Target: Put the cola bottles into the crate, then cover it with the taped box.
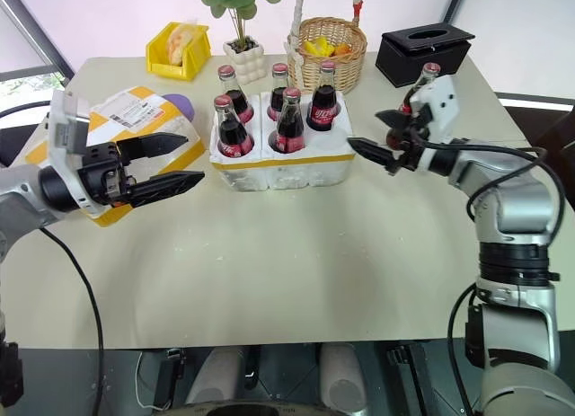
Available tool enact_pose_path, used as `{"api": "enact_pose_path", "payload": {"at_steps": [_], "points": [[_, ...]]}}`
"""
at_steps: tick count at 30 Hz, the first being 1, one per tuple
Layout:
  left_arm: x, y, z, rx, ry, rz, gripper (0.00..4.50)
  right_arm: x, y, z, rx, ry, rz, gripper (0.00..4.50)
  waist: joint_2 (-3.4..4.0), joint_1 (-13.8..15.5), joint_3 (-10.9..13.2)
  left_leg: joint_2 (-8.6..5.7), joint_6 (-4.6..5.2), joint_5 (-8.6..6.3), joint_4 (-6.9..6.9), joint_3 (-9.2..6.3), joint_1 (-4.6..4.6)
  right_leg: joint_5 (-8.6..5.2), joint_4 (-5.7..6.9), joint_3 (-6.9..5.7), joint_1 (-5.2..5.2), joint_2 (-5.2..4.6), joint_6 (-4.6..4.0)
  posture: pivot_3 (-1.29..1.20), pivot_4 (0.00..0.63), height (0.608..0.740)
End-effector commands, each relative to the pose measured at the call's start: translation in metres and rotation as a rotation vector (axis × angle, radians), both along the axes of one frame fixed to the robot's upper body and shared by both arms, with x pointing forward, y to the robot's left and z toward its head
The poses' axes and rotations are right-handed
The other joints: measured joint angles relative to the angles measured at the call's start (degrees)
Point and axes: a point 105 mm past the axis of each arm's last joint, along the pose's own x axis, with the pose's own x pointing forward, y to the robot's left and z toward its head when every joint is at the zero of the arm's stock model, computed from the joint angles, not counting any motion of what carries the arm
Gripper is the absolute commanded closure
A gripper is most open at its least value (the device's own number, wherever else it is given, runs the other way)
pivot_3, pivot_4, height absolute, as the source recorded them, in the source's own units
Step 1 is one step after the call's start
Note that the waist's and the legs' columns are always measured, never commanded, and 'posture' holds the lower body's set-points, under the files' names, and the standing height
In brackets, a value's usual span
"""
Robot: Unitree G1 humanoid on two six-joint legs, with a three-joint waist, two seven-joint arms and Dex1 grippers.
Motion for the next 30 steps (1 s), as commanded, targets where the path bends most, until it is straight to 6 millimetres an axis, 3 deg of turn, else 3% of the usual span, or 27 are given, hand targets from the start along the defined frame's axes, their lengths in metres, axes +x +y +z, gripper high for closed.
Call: {"api": "enact_pose_path", "payload": {"at_steps": [1,6,13,23,30], "points": [[0.0,-0.002,0.008,0.003,-0.045,-0.015,0.0,0.0,-0.032,0.008,0.025,-0.016,-0.128,0.06,0.0,0.0,0.0,0.0,0.0,0.0,0.0,0.01,0.0,0.0,0.0,0.02,0.0,0.0,0.0,0.0,0.15,0.74],[0.001,-0.003,0.008,0.003,-0.049,-0.018,0.0,0.008,-0.06,-0.006,0.013,0.0,-0.29,0.06,0.0,0.1,0.0,0.0,0.0,0.0,0.0,0.05,-0.01,0.0,-0.01,0.05,0.0,0.0,0.01,0.0,0.15,0.74],[0.0,-0.004,0.009,0.006,-0.053,-0.013,0.0,0.039,-0.079,-0.013,0.057,-0.033,-0.493,0.06,0.0,-0.1,0.0,0.0,0.0,0.0,0.02,0.12,0.01,0.01,-0.01,0.13,0.0,0.0,0.01,0.0,0.15,0.74],[-0.004,-0.001,0.011,0.008,-0.056,0.016,0.0,0.076,-0.069,-0.016,0.151,-0.033,-0.537,0.06,0.0,0.0,0.0,0.0,0.0,0.0,0.02,0.16,0.01,0.12,-0.03,0.17,0.0,0.01,0.19,0.0,0.15,0.74],[-0.006,0.0,0.011,0.004,-0.055,0.034,0.0,0.089,-0.07,-0.015,0.161,-0.034,-0.572,0.06,0.0,-0.1,0.0,0.0,0.0,0.0,0.02,0.16,0.01,0.12,-0.04,0.18,0.0,0.01,0.19,0.0,0.15,0.74]]}}
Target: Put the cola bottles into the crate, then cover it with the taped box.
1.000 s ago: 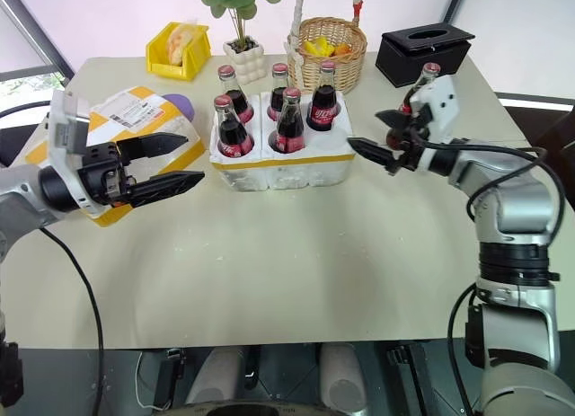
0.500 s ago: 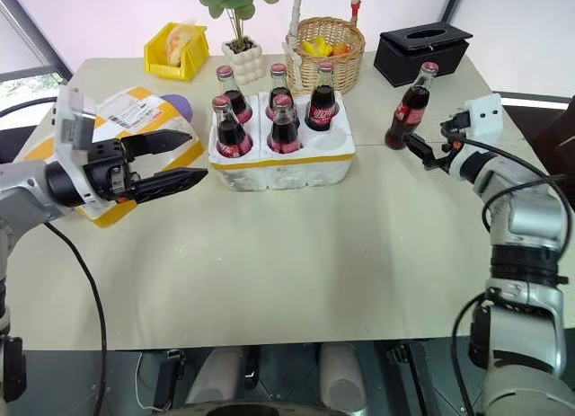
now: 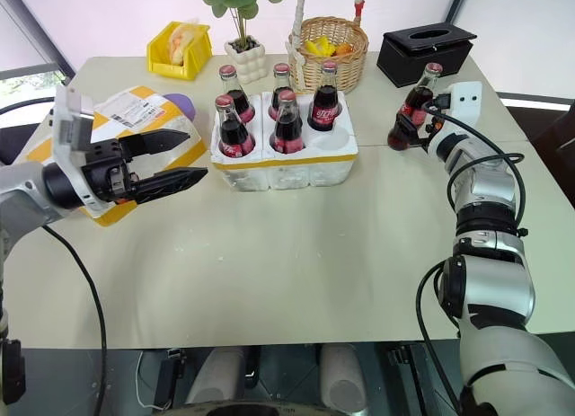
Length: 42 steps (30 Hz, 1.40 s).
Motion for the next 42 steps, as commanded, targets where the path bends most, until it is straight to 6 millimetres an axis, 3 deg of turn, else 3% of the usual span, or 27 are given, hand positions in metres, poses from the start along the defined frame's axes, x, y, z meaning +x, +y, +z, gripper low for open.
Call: {"api": "enact_pose_path", "payload": {"at_steps": [1,23,40,42], "points": [[-0.006,0.002,0.01,-0.002,-0.046,0.008,0.0,0.005,0.001,0.019,-0.019,-0.06,-0.009,0.06,0.0,0.0,0.0,0.0,0.0,0.0,0.0,0.0,0.0,0.0,0.0,0.0,0.0,0.0,-0.01,0.0,0.15,0.74],[-0.007,0.001,0.012,-0.002,-0.051,0.012,0.0,0.021,0.026,0.008,0.017,-0.057,-0.033,0.06,0.0,-0.2,0.0,0.0,0.0,0.0,0.0,0.0,0.02,0.01,0.02,0.02,0.0,0.01,0.02,0.0,0.15,0.74],[-0.008,0.002,0.013,-0.002,-0.056,0.021,0.0,0.023,0.023,0.003,0.012,-0.058,-0.124,0.06,0.0,-0.3,0.0,0.0,0.0,0.0,0.0,0.0,0.03,0.02,0.03,0.03,0.0,0.01,0.02,0.0,0.15,0.74],[-0.007,0.003,0.013,-0.001,-0.056,0.023,0.0,0.024,0.023,0.003,0.016,-0.059,-0.127,0.58,0.0,-0.2,0.0,0.0,0.0,0.0,0.0,0.0,0.03,0.02,0.03,0.03,0.0,0.01,0.02,0.0,0.15,0.74]]}}
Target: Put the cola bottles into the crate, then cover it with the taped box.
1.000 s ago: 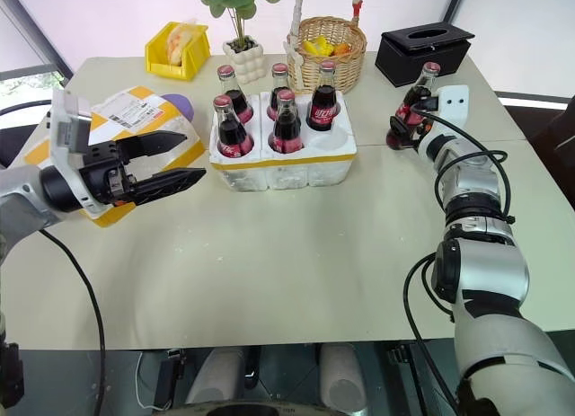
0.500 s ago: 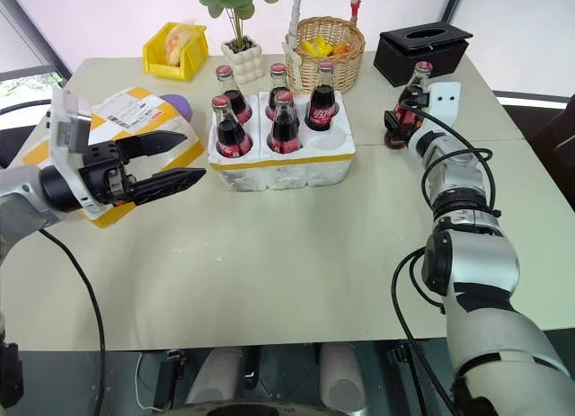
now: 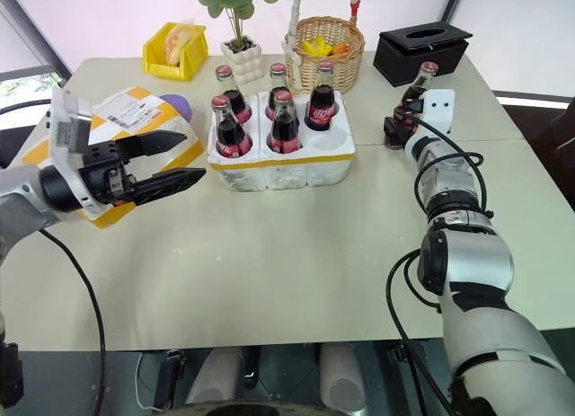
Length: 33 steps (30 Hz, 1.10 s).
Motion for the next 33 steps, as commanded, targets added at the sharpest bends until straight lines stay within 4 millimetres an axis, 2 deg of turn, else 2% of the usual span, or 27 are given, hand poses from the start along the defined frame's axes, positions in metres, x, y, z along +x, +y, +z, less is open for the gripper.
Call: {"api": "enact_pose_path", "payload": {"at_steps": [1,3,14,25,33], "points": [[-0.006,0.001,0.012,0.006,-0.055,-0.001,0.0,0.004,0.003,0.025,0.012,-0.08,-0.001,0.88,0.0,0.0,0.0,0.0,0.0,0.0,0.0,0.0,0.0,0.0,0.0,0.0,0.0,0.0,0.0,0.0,0.15,0.74],[-0.006,0.001,0.012,0.006,-0.055,-0.002,0.0,0.004,0.004,0.025,0.021,-0.083,0.0,1.71,0.0,0.0,0.0,0.0,0.0,0.0,0.0,0.0,0.0,0.0,0.0,0.0,0.0,0.0,0.0,0.0,0.15,0.74],[-0.006,0.001,0.012,0.01,-0.055,-0.005,0.0,0.004,0.005,0.025,0.046,-0.088,0.003,1.7,0.0,-0.1,0.0,0.0,0.0,0.0,0.0,0.0,0.0,0.0,0.0,0.0,0.0,0.0,0.0,0.0,0.15,0.74],[-0.005,-0.001,0.011,0.009,-0.052,-0.012,0.0,0.003,0.001,0.044,0.017,-0.153,0.019,1.7,0.01,-0.5,0.0,0.0,0.0,0.0,-0.01,0.0,0.0,0.0,0.0,0.0,0.0,0.0,0.01,0.0,0.15,0.74],[-0.003,-0.002,0.01,0.003,-0.051,-0.016,0.0,0.001,-0.001,0.046,0.022,-0.162,0.022,1.7,0.01,-1.1,0.0,0.0,0.0,0.0,-0.01,0.0,0.0,0.01,0.0,0.0,0.0,0.0,0.01,0.0,0.15,0.74]]}}
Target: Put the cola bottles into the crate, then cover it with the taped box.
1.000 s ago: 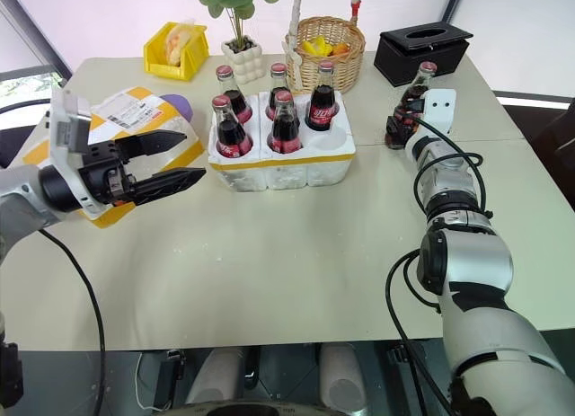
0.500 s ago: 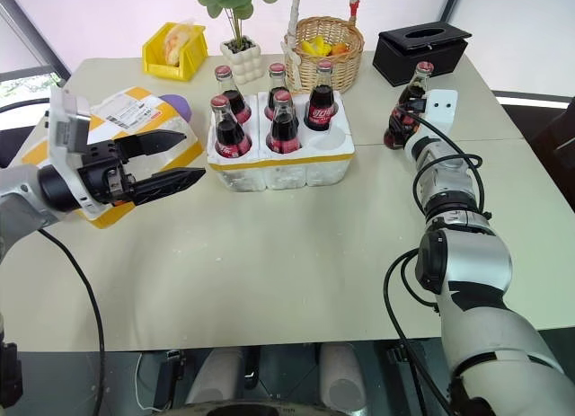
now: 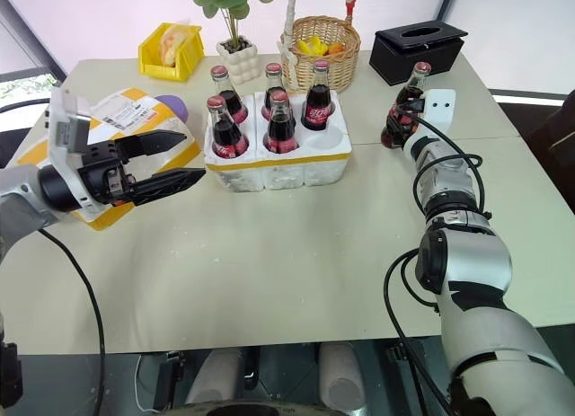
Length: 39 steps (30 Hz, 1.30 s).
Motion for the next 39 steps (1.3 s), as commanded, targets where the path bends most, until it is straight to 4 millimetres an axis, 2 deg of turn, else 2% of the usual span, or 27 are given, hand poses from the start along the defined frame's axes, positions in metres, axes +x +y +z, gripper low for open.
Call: {"api": "enact_pose_path", "payload": {"at_steps": [1,10,12,13,14,21,28,31,33,39], "points": [[-0.003,-0.002,0.01,-0.001,-0.049,-0.014,0.0,0.002,-0.003,0.044,-0.012,-0.141,-0.003,1.7,0.0,-0.1,0.0,0.0,0.0,0.0,0.0,0.0,0.0,0.0,0.0,0.0,0.0,0.0,0.0,0.0,0.15,0.74],[-0.001,-0.001,0.012,-0.001,-0.058,-0.009,0.0,0.006,0.004,0.033,0.029,-0.098,-0.032,1.7,0.0,-0.1,0.0,0.0,0.0,0.0,0.0,0.0,0.0,0.0,0.0,0.0,0.0,0.0,0.0,0.0,0.15,0.74],[-0.001,0.0,0.013,-0.001,-0.061,-0.003,0.0,0.007,0.006,0.031,0.036,-0.087,-0.031,0.64,0.0,-0.1,0.0,0.0,0.0,0.0,0.0,0.0,0.0,0.0,0.0,0.0,0.0,0.0,0.0,0.0,0.15,0.74],[-0.001,0.001,0.014,0.0,-0.061,0.0,0.0,0.007,0.008,0.03,0.035,-0.083,-0.03,0.26,0.0,-0.2,0.0,0.0,0.0,0.0,0.0,0.0,0.0,0.0,0.0,0.0,0.0,0.0,0.0,0.0,0.15,0.74],[-0.002,0.001,0.013,0.001,-0.061,0.002,0.0,0.007,0.009,0.03,0.035,-0.081,-0.027,0.09,0.0,-0.2,0.0,0.0,0.0,0.0,0.0,0.0,0.0,0.0,0.0,0.0,0.0,0.0,0.0,0.0,0.15,0.74],[-0.003,0.004,0.012,0.004,-0.057,0.015,0.0,0.008,0.011,0.032,0.099,-0.089,-0.023,0.09,0.0,-0.1,0.0,0.0,0.0,0.0,0.0,0.0,0.01,0.0,0.01,0.0,0.0,0.0,0.01,0.0,0.15,0.74],[-0.003,0.003,0.013,0.001,-0.06,0.014,0.0,0.009,0.011,0.029,0.092,-0.081,-0.038,0.09,0.0,-0.1,0.0,0.0,0.0,0.0,0.0,0.0,0.01,0.0,0.01,0.01,0.0,0.0,0.01,0.0,0.15,0.74],[-0.004,0.003,0.013,0.0,-0.06,0.013,0.0,0.009,0.011,0.028,0.082,-0.08,-0.042,0.95,0.0,-0.2,0.0,0.0,0.0,0.0,0.0,0.0,0.01,0.0,0.01,0.0,0.0,0.0,0.01,0.0,0.15,0.74],[-0.004,0.003,0.013,0.0,-0.06,0.012,0.0,0.009,0.011,0.028,0.078,-0.079,-0.041,1.83,-0.02,-0.2,0.0,0.0,0.0,0.0,0.0,0.0,0.01,0.0,0.01,0.01,0.0,0.0,0.01,0.0,0.15,0.74],[-0.005,0.001,0.013,0.0,-0.057,0.004,0.0,0.008,0.012,0.03,0.065,-0.092,-0.03,1.83,-0.01,-0.3,0.0,0.0,0.0,0.0,-0.05,0.0,0.05,0.01,0.02,0.02,0.0,0.01,0.01,0.0,0.15,0.74]]}}
